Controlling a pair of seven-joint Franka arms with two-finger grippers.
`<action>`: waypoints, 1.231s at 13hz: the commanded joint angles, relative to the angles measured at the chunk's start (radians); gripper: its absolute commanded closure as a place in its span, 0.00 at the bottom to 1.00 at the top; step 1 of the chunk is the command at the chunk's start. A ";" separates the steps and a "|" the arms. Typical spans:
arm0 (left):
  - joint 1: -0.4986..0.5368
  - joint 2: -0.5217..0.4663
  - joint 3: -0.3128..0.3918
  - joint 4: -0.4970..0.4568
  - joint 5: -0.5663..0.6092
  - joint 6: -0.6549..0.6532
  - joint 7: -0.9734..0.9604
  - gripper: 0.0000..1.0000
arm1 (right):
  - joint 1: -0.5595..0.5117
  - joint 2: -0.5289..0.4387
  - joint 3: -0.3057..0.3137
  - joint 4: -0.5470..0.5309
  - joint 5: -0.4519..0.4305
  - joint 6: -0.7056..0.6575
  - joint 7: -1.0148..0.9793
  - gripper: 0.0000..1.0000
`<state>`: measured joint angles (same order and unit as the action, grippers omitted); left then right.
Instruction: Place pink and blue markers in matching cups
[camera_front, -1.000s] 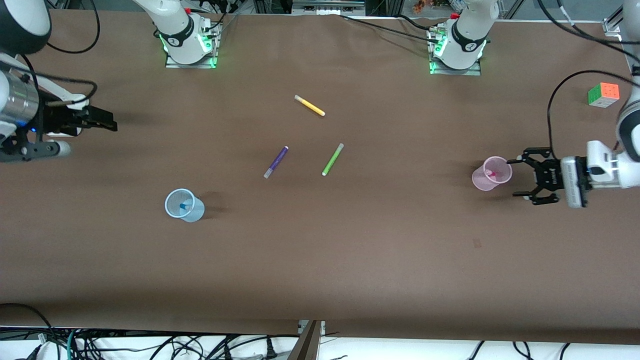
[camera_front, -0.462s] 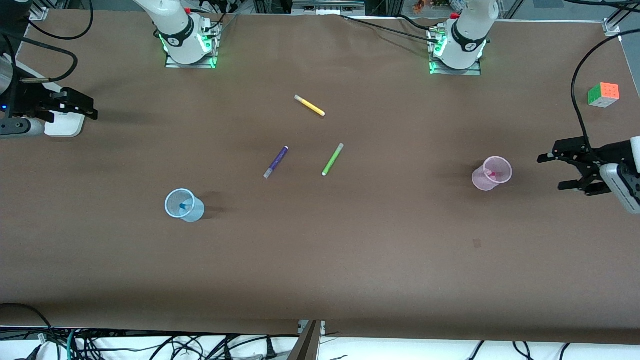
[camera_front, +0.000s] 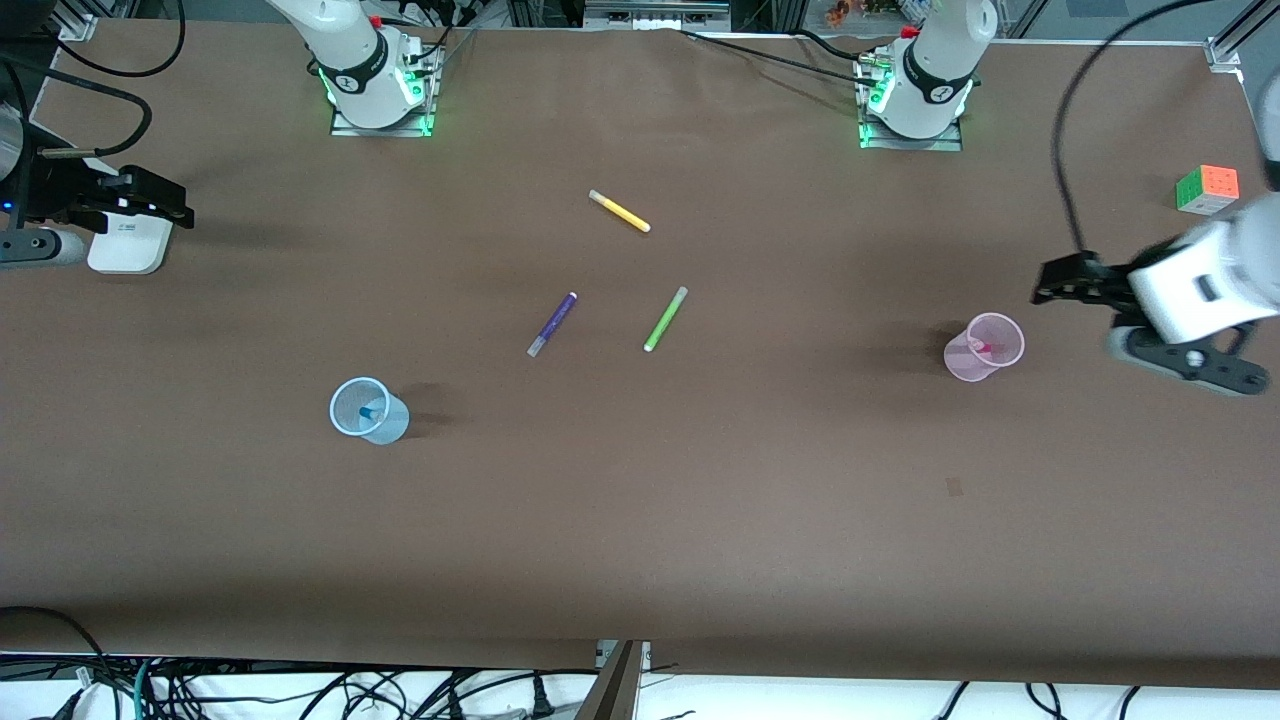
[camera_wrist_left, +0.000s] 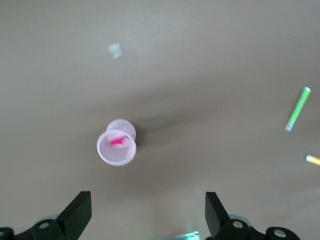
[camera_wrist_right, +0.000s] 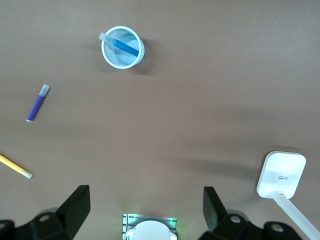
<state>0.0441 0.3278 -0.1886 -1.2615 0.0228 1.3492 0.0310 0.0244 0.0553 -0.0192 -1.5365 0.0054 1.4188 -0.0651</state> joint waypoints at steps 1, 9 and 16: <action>-0.055 -0.004 0.009 0.011 0.045 -0.071 -0.181 0.00 | 0.000 0.001 0.004 0.013 -0.007 -0.011 0.005 0.00; -0.036 -0.055 -0.020 -0.073 0.029 -0.145 -0.175 0.00 | 0.000 0.006 0.004 0.013 -0.012 -0.009 0.001 0.00; -0.027 -0.318 0.003 -0.436 -0.018 0.186 -0.172 0.00 | 0.002 0.008 0.005 0.015 -0.012 -0.009 -0.001 0.00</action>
<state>0.0083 0.1458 -0.1958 -1.5332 0.0361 1.4076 -0.1488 0.0250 0.0594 -0.0184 -1.5356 0.0054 1.4190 -0.0652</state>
